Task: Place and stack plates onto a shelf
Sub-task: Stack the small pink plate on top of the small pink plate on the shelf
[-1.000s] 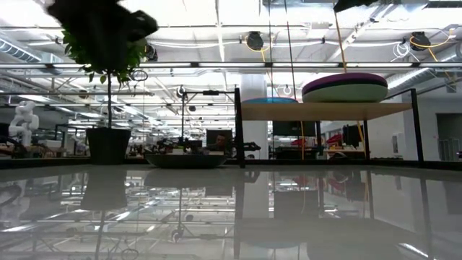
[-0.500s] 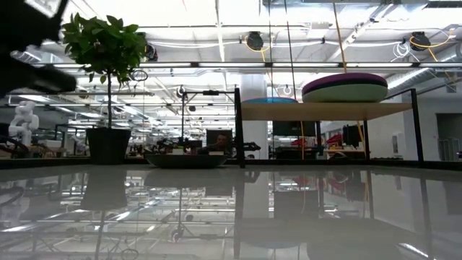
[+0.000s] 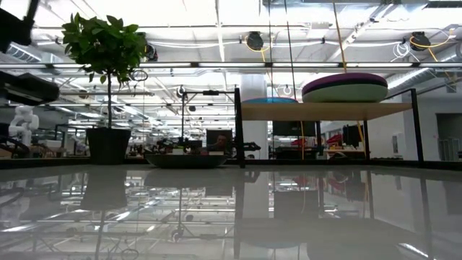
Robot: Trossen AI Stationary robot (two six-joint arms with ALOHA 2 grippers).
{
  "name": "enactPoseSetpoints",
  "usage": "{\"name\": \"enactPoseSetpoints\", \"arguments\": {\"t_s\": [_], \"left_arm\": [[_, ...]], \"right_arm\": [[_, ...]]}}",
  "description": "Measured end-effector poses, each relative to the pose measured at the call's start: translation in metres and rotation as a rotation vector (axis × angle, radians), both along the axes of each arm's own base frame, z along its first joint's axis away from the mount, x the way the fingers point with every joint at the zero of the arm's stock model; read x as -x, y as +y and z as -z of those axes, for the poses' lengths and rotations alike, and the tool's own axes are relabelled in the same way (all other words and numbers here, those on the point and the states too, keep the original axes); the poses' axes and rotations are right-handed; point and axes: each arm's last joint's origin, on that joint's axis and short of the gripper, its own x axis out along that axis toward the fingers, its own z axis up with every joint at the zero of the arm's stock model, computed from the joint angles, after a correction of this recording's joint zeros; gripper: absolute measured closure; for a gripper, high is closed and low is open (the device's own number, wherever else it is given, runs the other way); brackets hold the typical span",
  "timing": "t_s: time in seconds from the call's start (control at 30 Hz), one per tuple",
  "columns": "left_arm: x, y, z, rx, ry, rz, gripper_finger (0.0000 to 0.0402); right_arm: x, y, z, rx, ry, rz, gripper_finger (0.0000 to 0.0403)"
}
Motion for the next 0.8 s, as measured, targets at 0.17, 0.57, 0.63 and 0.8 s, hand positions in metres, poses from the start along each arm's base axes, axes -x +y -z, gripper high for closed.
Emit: {"name": "enactPoseSetpoints", "arguments": {"t_s": [0.17,0.57,0.63,0.8], "left_arm": [[0.005,0.003,0.008,-0.01,0.011,0.041,0.0293],[0.011,0.008,0.024,0.045,0.032,0.047,0.0348],[0.01,0.008,0.024,0.063,0.036,0.043,0.0368],[0.006,0.013,0.023,0.101,0.06,0.004,0.0395]], "right_arm": [[0.0,0.0,0.0,0.004,0.0,-0.003,0.0276],[0.001,0.0,0.001,-0.011,0.019,-0.021,0.0276],[0.001,0.0,0.001,-0.011,0.019,-0.021,0.0276],[0.0,0.0,0.001,-0.007,0.016,-0.018,0.0276]]}}
